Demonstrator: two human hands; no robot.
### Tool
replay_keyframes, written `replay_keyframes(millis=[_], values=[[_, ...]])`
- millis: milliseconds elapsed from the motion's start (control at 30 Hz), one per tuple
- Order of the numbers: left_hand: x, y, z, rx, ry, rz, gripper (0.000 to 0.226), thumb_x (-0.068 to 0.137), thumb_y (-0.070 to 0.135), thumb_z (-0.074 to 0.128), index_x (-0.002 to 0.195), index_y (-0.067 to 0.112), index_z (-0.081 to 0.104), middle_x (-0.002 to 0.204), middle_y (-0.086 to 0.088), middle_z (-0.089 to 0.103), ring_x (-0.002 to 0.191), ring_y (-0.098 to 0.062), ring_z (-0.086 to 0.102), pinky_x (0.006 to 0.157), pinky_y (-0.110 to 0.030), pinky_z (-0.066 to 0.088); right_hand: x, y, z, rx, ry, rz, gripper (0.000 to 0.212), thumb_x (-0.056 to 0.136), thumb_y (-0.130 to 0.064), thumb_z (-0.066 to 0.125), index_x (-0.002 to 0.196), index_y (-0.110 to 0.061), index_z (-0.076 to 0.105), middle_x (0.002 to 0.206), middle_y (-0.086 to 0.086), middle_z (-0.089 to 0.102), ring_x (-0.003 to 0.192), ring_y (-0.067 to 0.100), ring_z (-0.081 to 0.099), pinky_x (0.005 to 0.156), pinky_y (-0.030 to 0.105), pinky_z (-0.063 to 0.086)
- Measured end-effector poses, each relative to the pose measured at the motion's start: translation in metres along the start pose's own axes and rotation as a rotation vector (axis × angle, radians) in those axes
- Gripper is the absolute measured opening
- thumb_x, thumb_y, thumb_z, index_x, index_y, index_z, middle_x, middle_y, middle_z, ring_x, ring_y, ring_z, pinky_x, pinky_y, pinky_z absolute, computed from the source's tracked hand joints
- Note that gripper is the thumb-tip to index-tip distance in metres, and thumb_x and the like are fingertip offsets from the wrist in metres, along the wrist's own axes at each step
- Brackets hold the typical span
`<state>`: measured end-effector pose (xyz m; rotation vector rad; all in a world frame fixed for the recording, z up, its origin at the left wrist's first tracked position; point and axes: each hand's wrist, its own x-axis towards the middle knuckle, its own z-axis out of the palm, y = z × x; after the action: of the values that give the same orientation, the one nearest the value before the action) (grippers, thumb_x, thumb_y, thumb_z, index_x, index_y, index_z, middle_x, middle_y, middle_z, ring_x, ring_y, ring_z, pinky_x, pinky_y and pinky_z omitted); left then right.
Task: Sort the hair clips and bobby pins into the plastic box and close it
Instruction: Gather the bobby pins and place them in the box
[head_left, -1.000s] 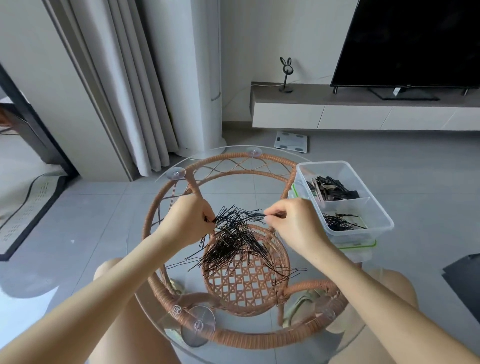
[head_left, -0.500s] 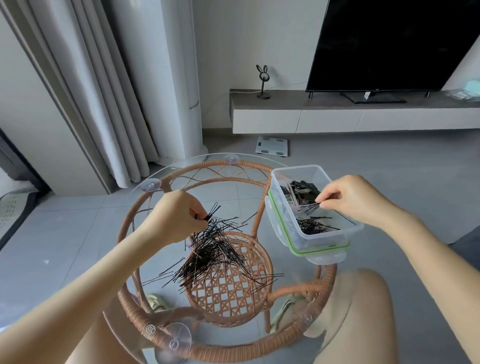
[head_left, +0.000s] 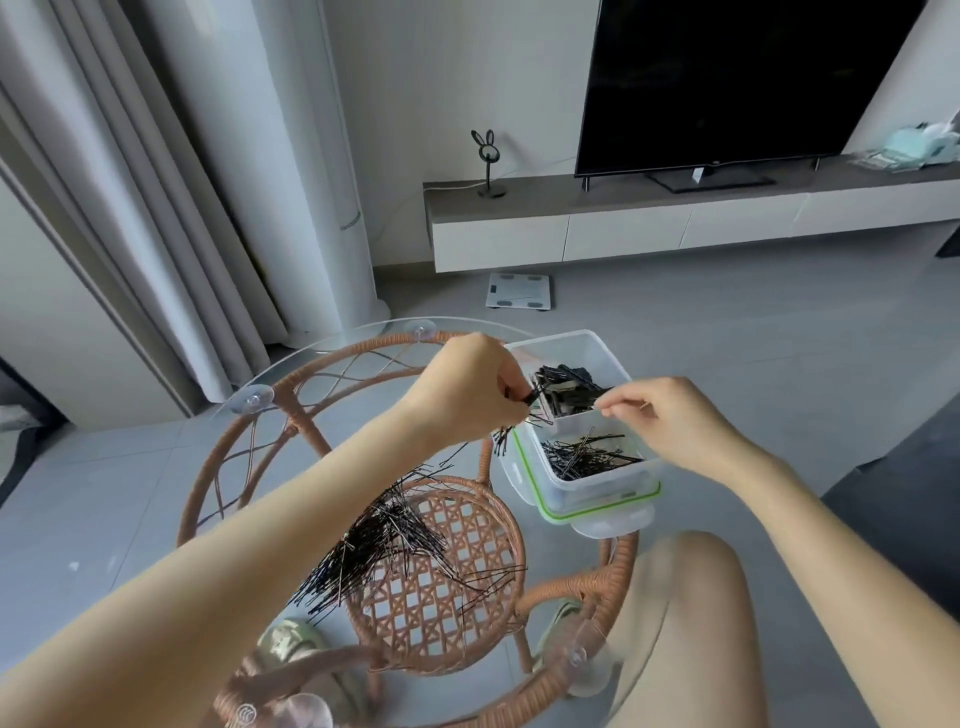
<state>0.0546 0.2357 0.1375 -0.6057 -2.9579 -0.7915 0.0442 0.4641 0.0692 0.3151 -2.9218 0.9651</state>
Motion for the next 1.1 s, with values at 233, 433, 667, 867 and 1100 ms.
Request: replay_keyframes(millis=[233, 433, 667, 867, 1100], values=[[0.045, 0.046, 0.05, 0.089, -0.134, 0.156, 0.014, 0.077, 0.01, 0.061, 0.083, 0.008, 0.074, 0.076, -0.005, 0.066, 0.064, -0.018, 0.049, 0.051, -0.022, 0.033, -0.014, 0.015, -0.013, 0.11, 0.172, 0.055, 0.024, 0.089, 0.0, 0.05, 0.098, -0.01, 0.07, 0.089, 0.003, 0.072, 0.086, 0.016, 0.066, 0.08, 0.025, 0.047], [0.057, 0.04, 0.086, 0.197, -0.311, 0.177, 0.02, 0.081, 0.01, 0.059, 0.095, 0.005, 0.071, 0.101, -0.01, 0.071, 0.096, -0.027, 0.063, 0.079, -0.03, 0.05, -0.02, 0.018, -0.014, 0.089, 0.17, 0.065, 0.026, 0.089, -0.001, 0.049, 0.098, -0.014, 0.071, 0.089, 0.0, 0.073, 0.087, 0.012, 0.067, 0.082, 0.025, 0.048], [0.053, 0.025, 0.078, 0.007, -0.372, 0.104, 0.038, 0.078, 0.011, 0.069, 0.115, 0.006, 0.063, 0.118, -0.007, 0.066, 0.106, -0.02, 0.063, 0.094, -0.028, 0.049, -0.018, 0.013, -0.014, 0.042, 0.174, 0.036, 0.025, 0.088, -0.004, 0.05, 0.1, -0.014, 0.07, 0.092, 0.001, 0.073, 0.089, 0.017, 0.067, 0.087, 0.034, 0.051], [0.04, 0.008, 0.046, -0.185, -0.289, 0.07, 0.019, 0.081, 0.009, 0.065, 0.098, 0.004, 0.072, 0.098, -0.009, 0.071, 0.088, -0.022, 0.064, 0.092, -0.037, 0.049, -0.017, -0.014, -0.011, 0.006, 0.197, 0.009, 0.018, 0.087, -0.013, 0.058, 0.099, -0.018, 0.071, 0.093, -0.002, 0.073, 0.08, 0.016, 0.065, 0.076, 0.024, 0.046], [-0.008, -0.067, 0.012, -0.201, 0.092, -0.114, 0.02, 0.088, 0.022, 0.059, 0.101, 0.017, 0.073, 0.107, 0.001, 0.072, 0.091, -0.008, 0.065, 0.083, -0.011, 0.046, -0.041, -0.076, 0.022, 0.207, 0.129, -0.188, 0.024, 0.092, -0.015, 0.049, 0.11, -0.014, 0.065, 0.107, -0.002, 0.07, 0.098, 0.008, 0.064, 0.087, 0.019, 0.049]])
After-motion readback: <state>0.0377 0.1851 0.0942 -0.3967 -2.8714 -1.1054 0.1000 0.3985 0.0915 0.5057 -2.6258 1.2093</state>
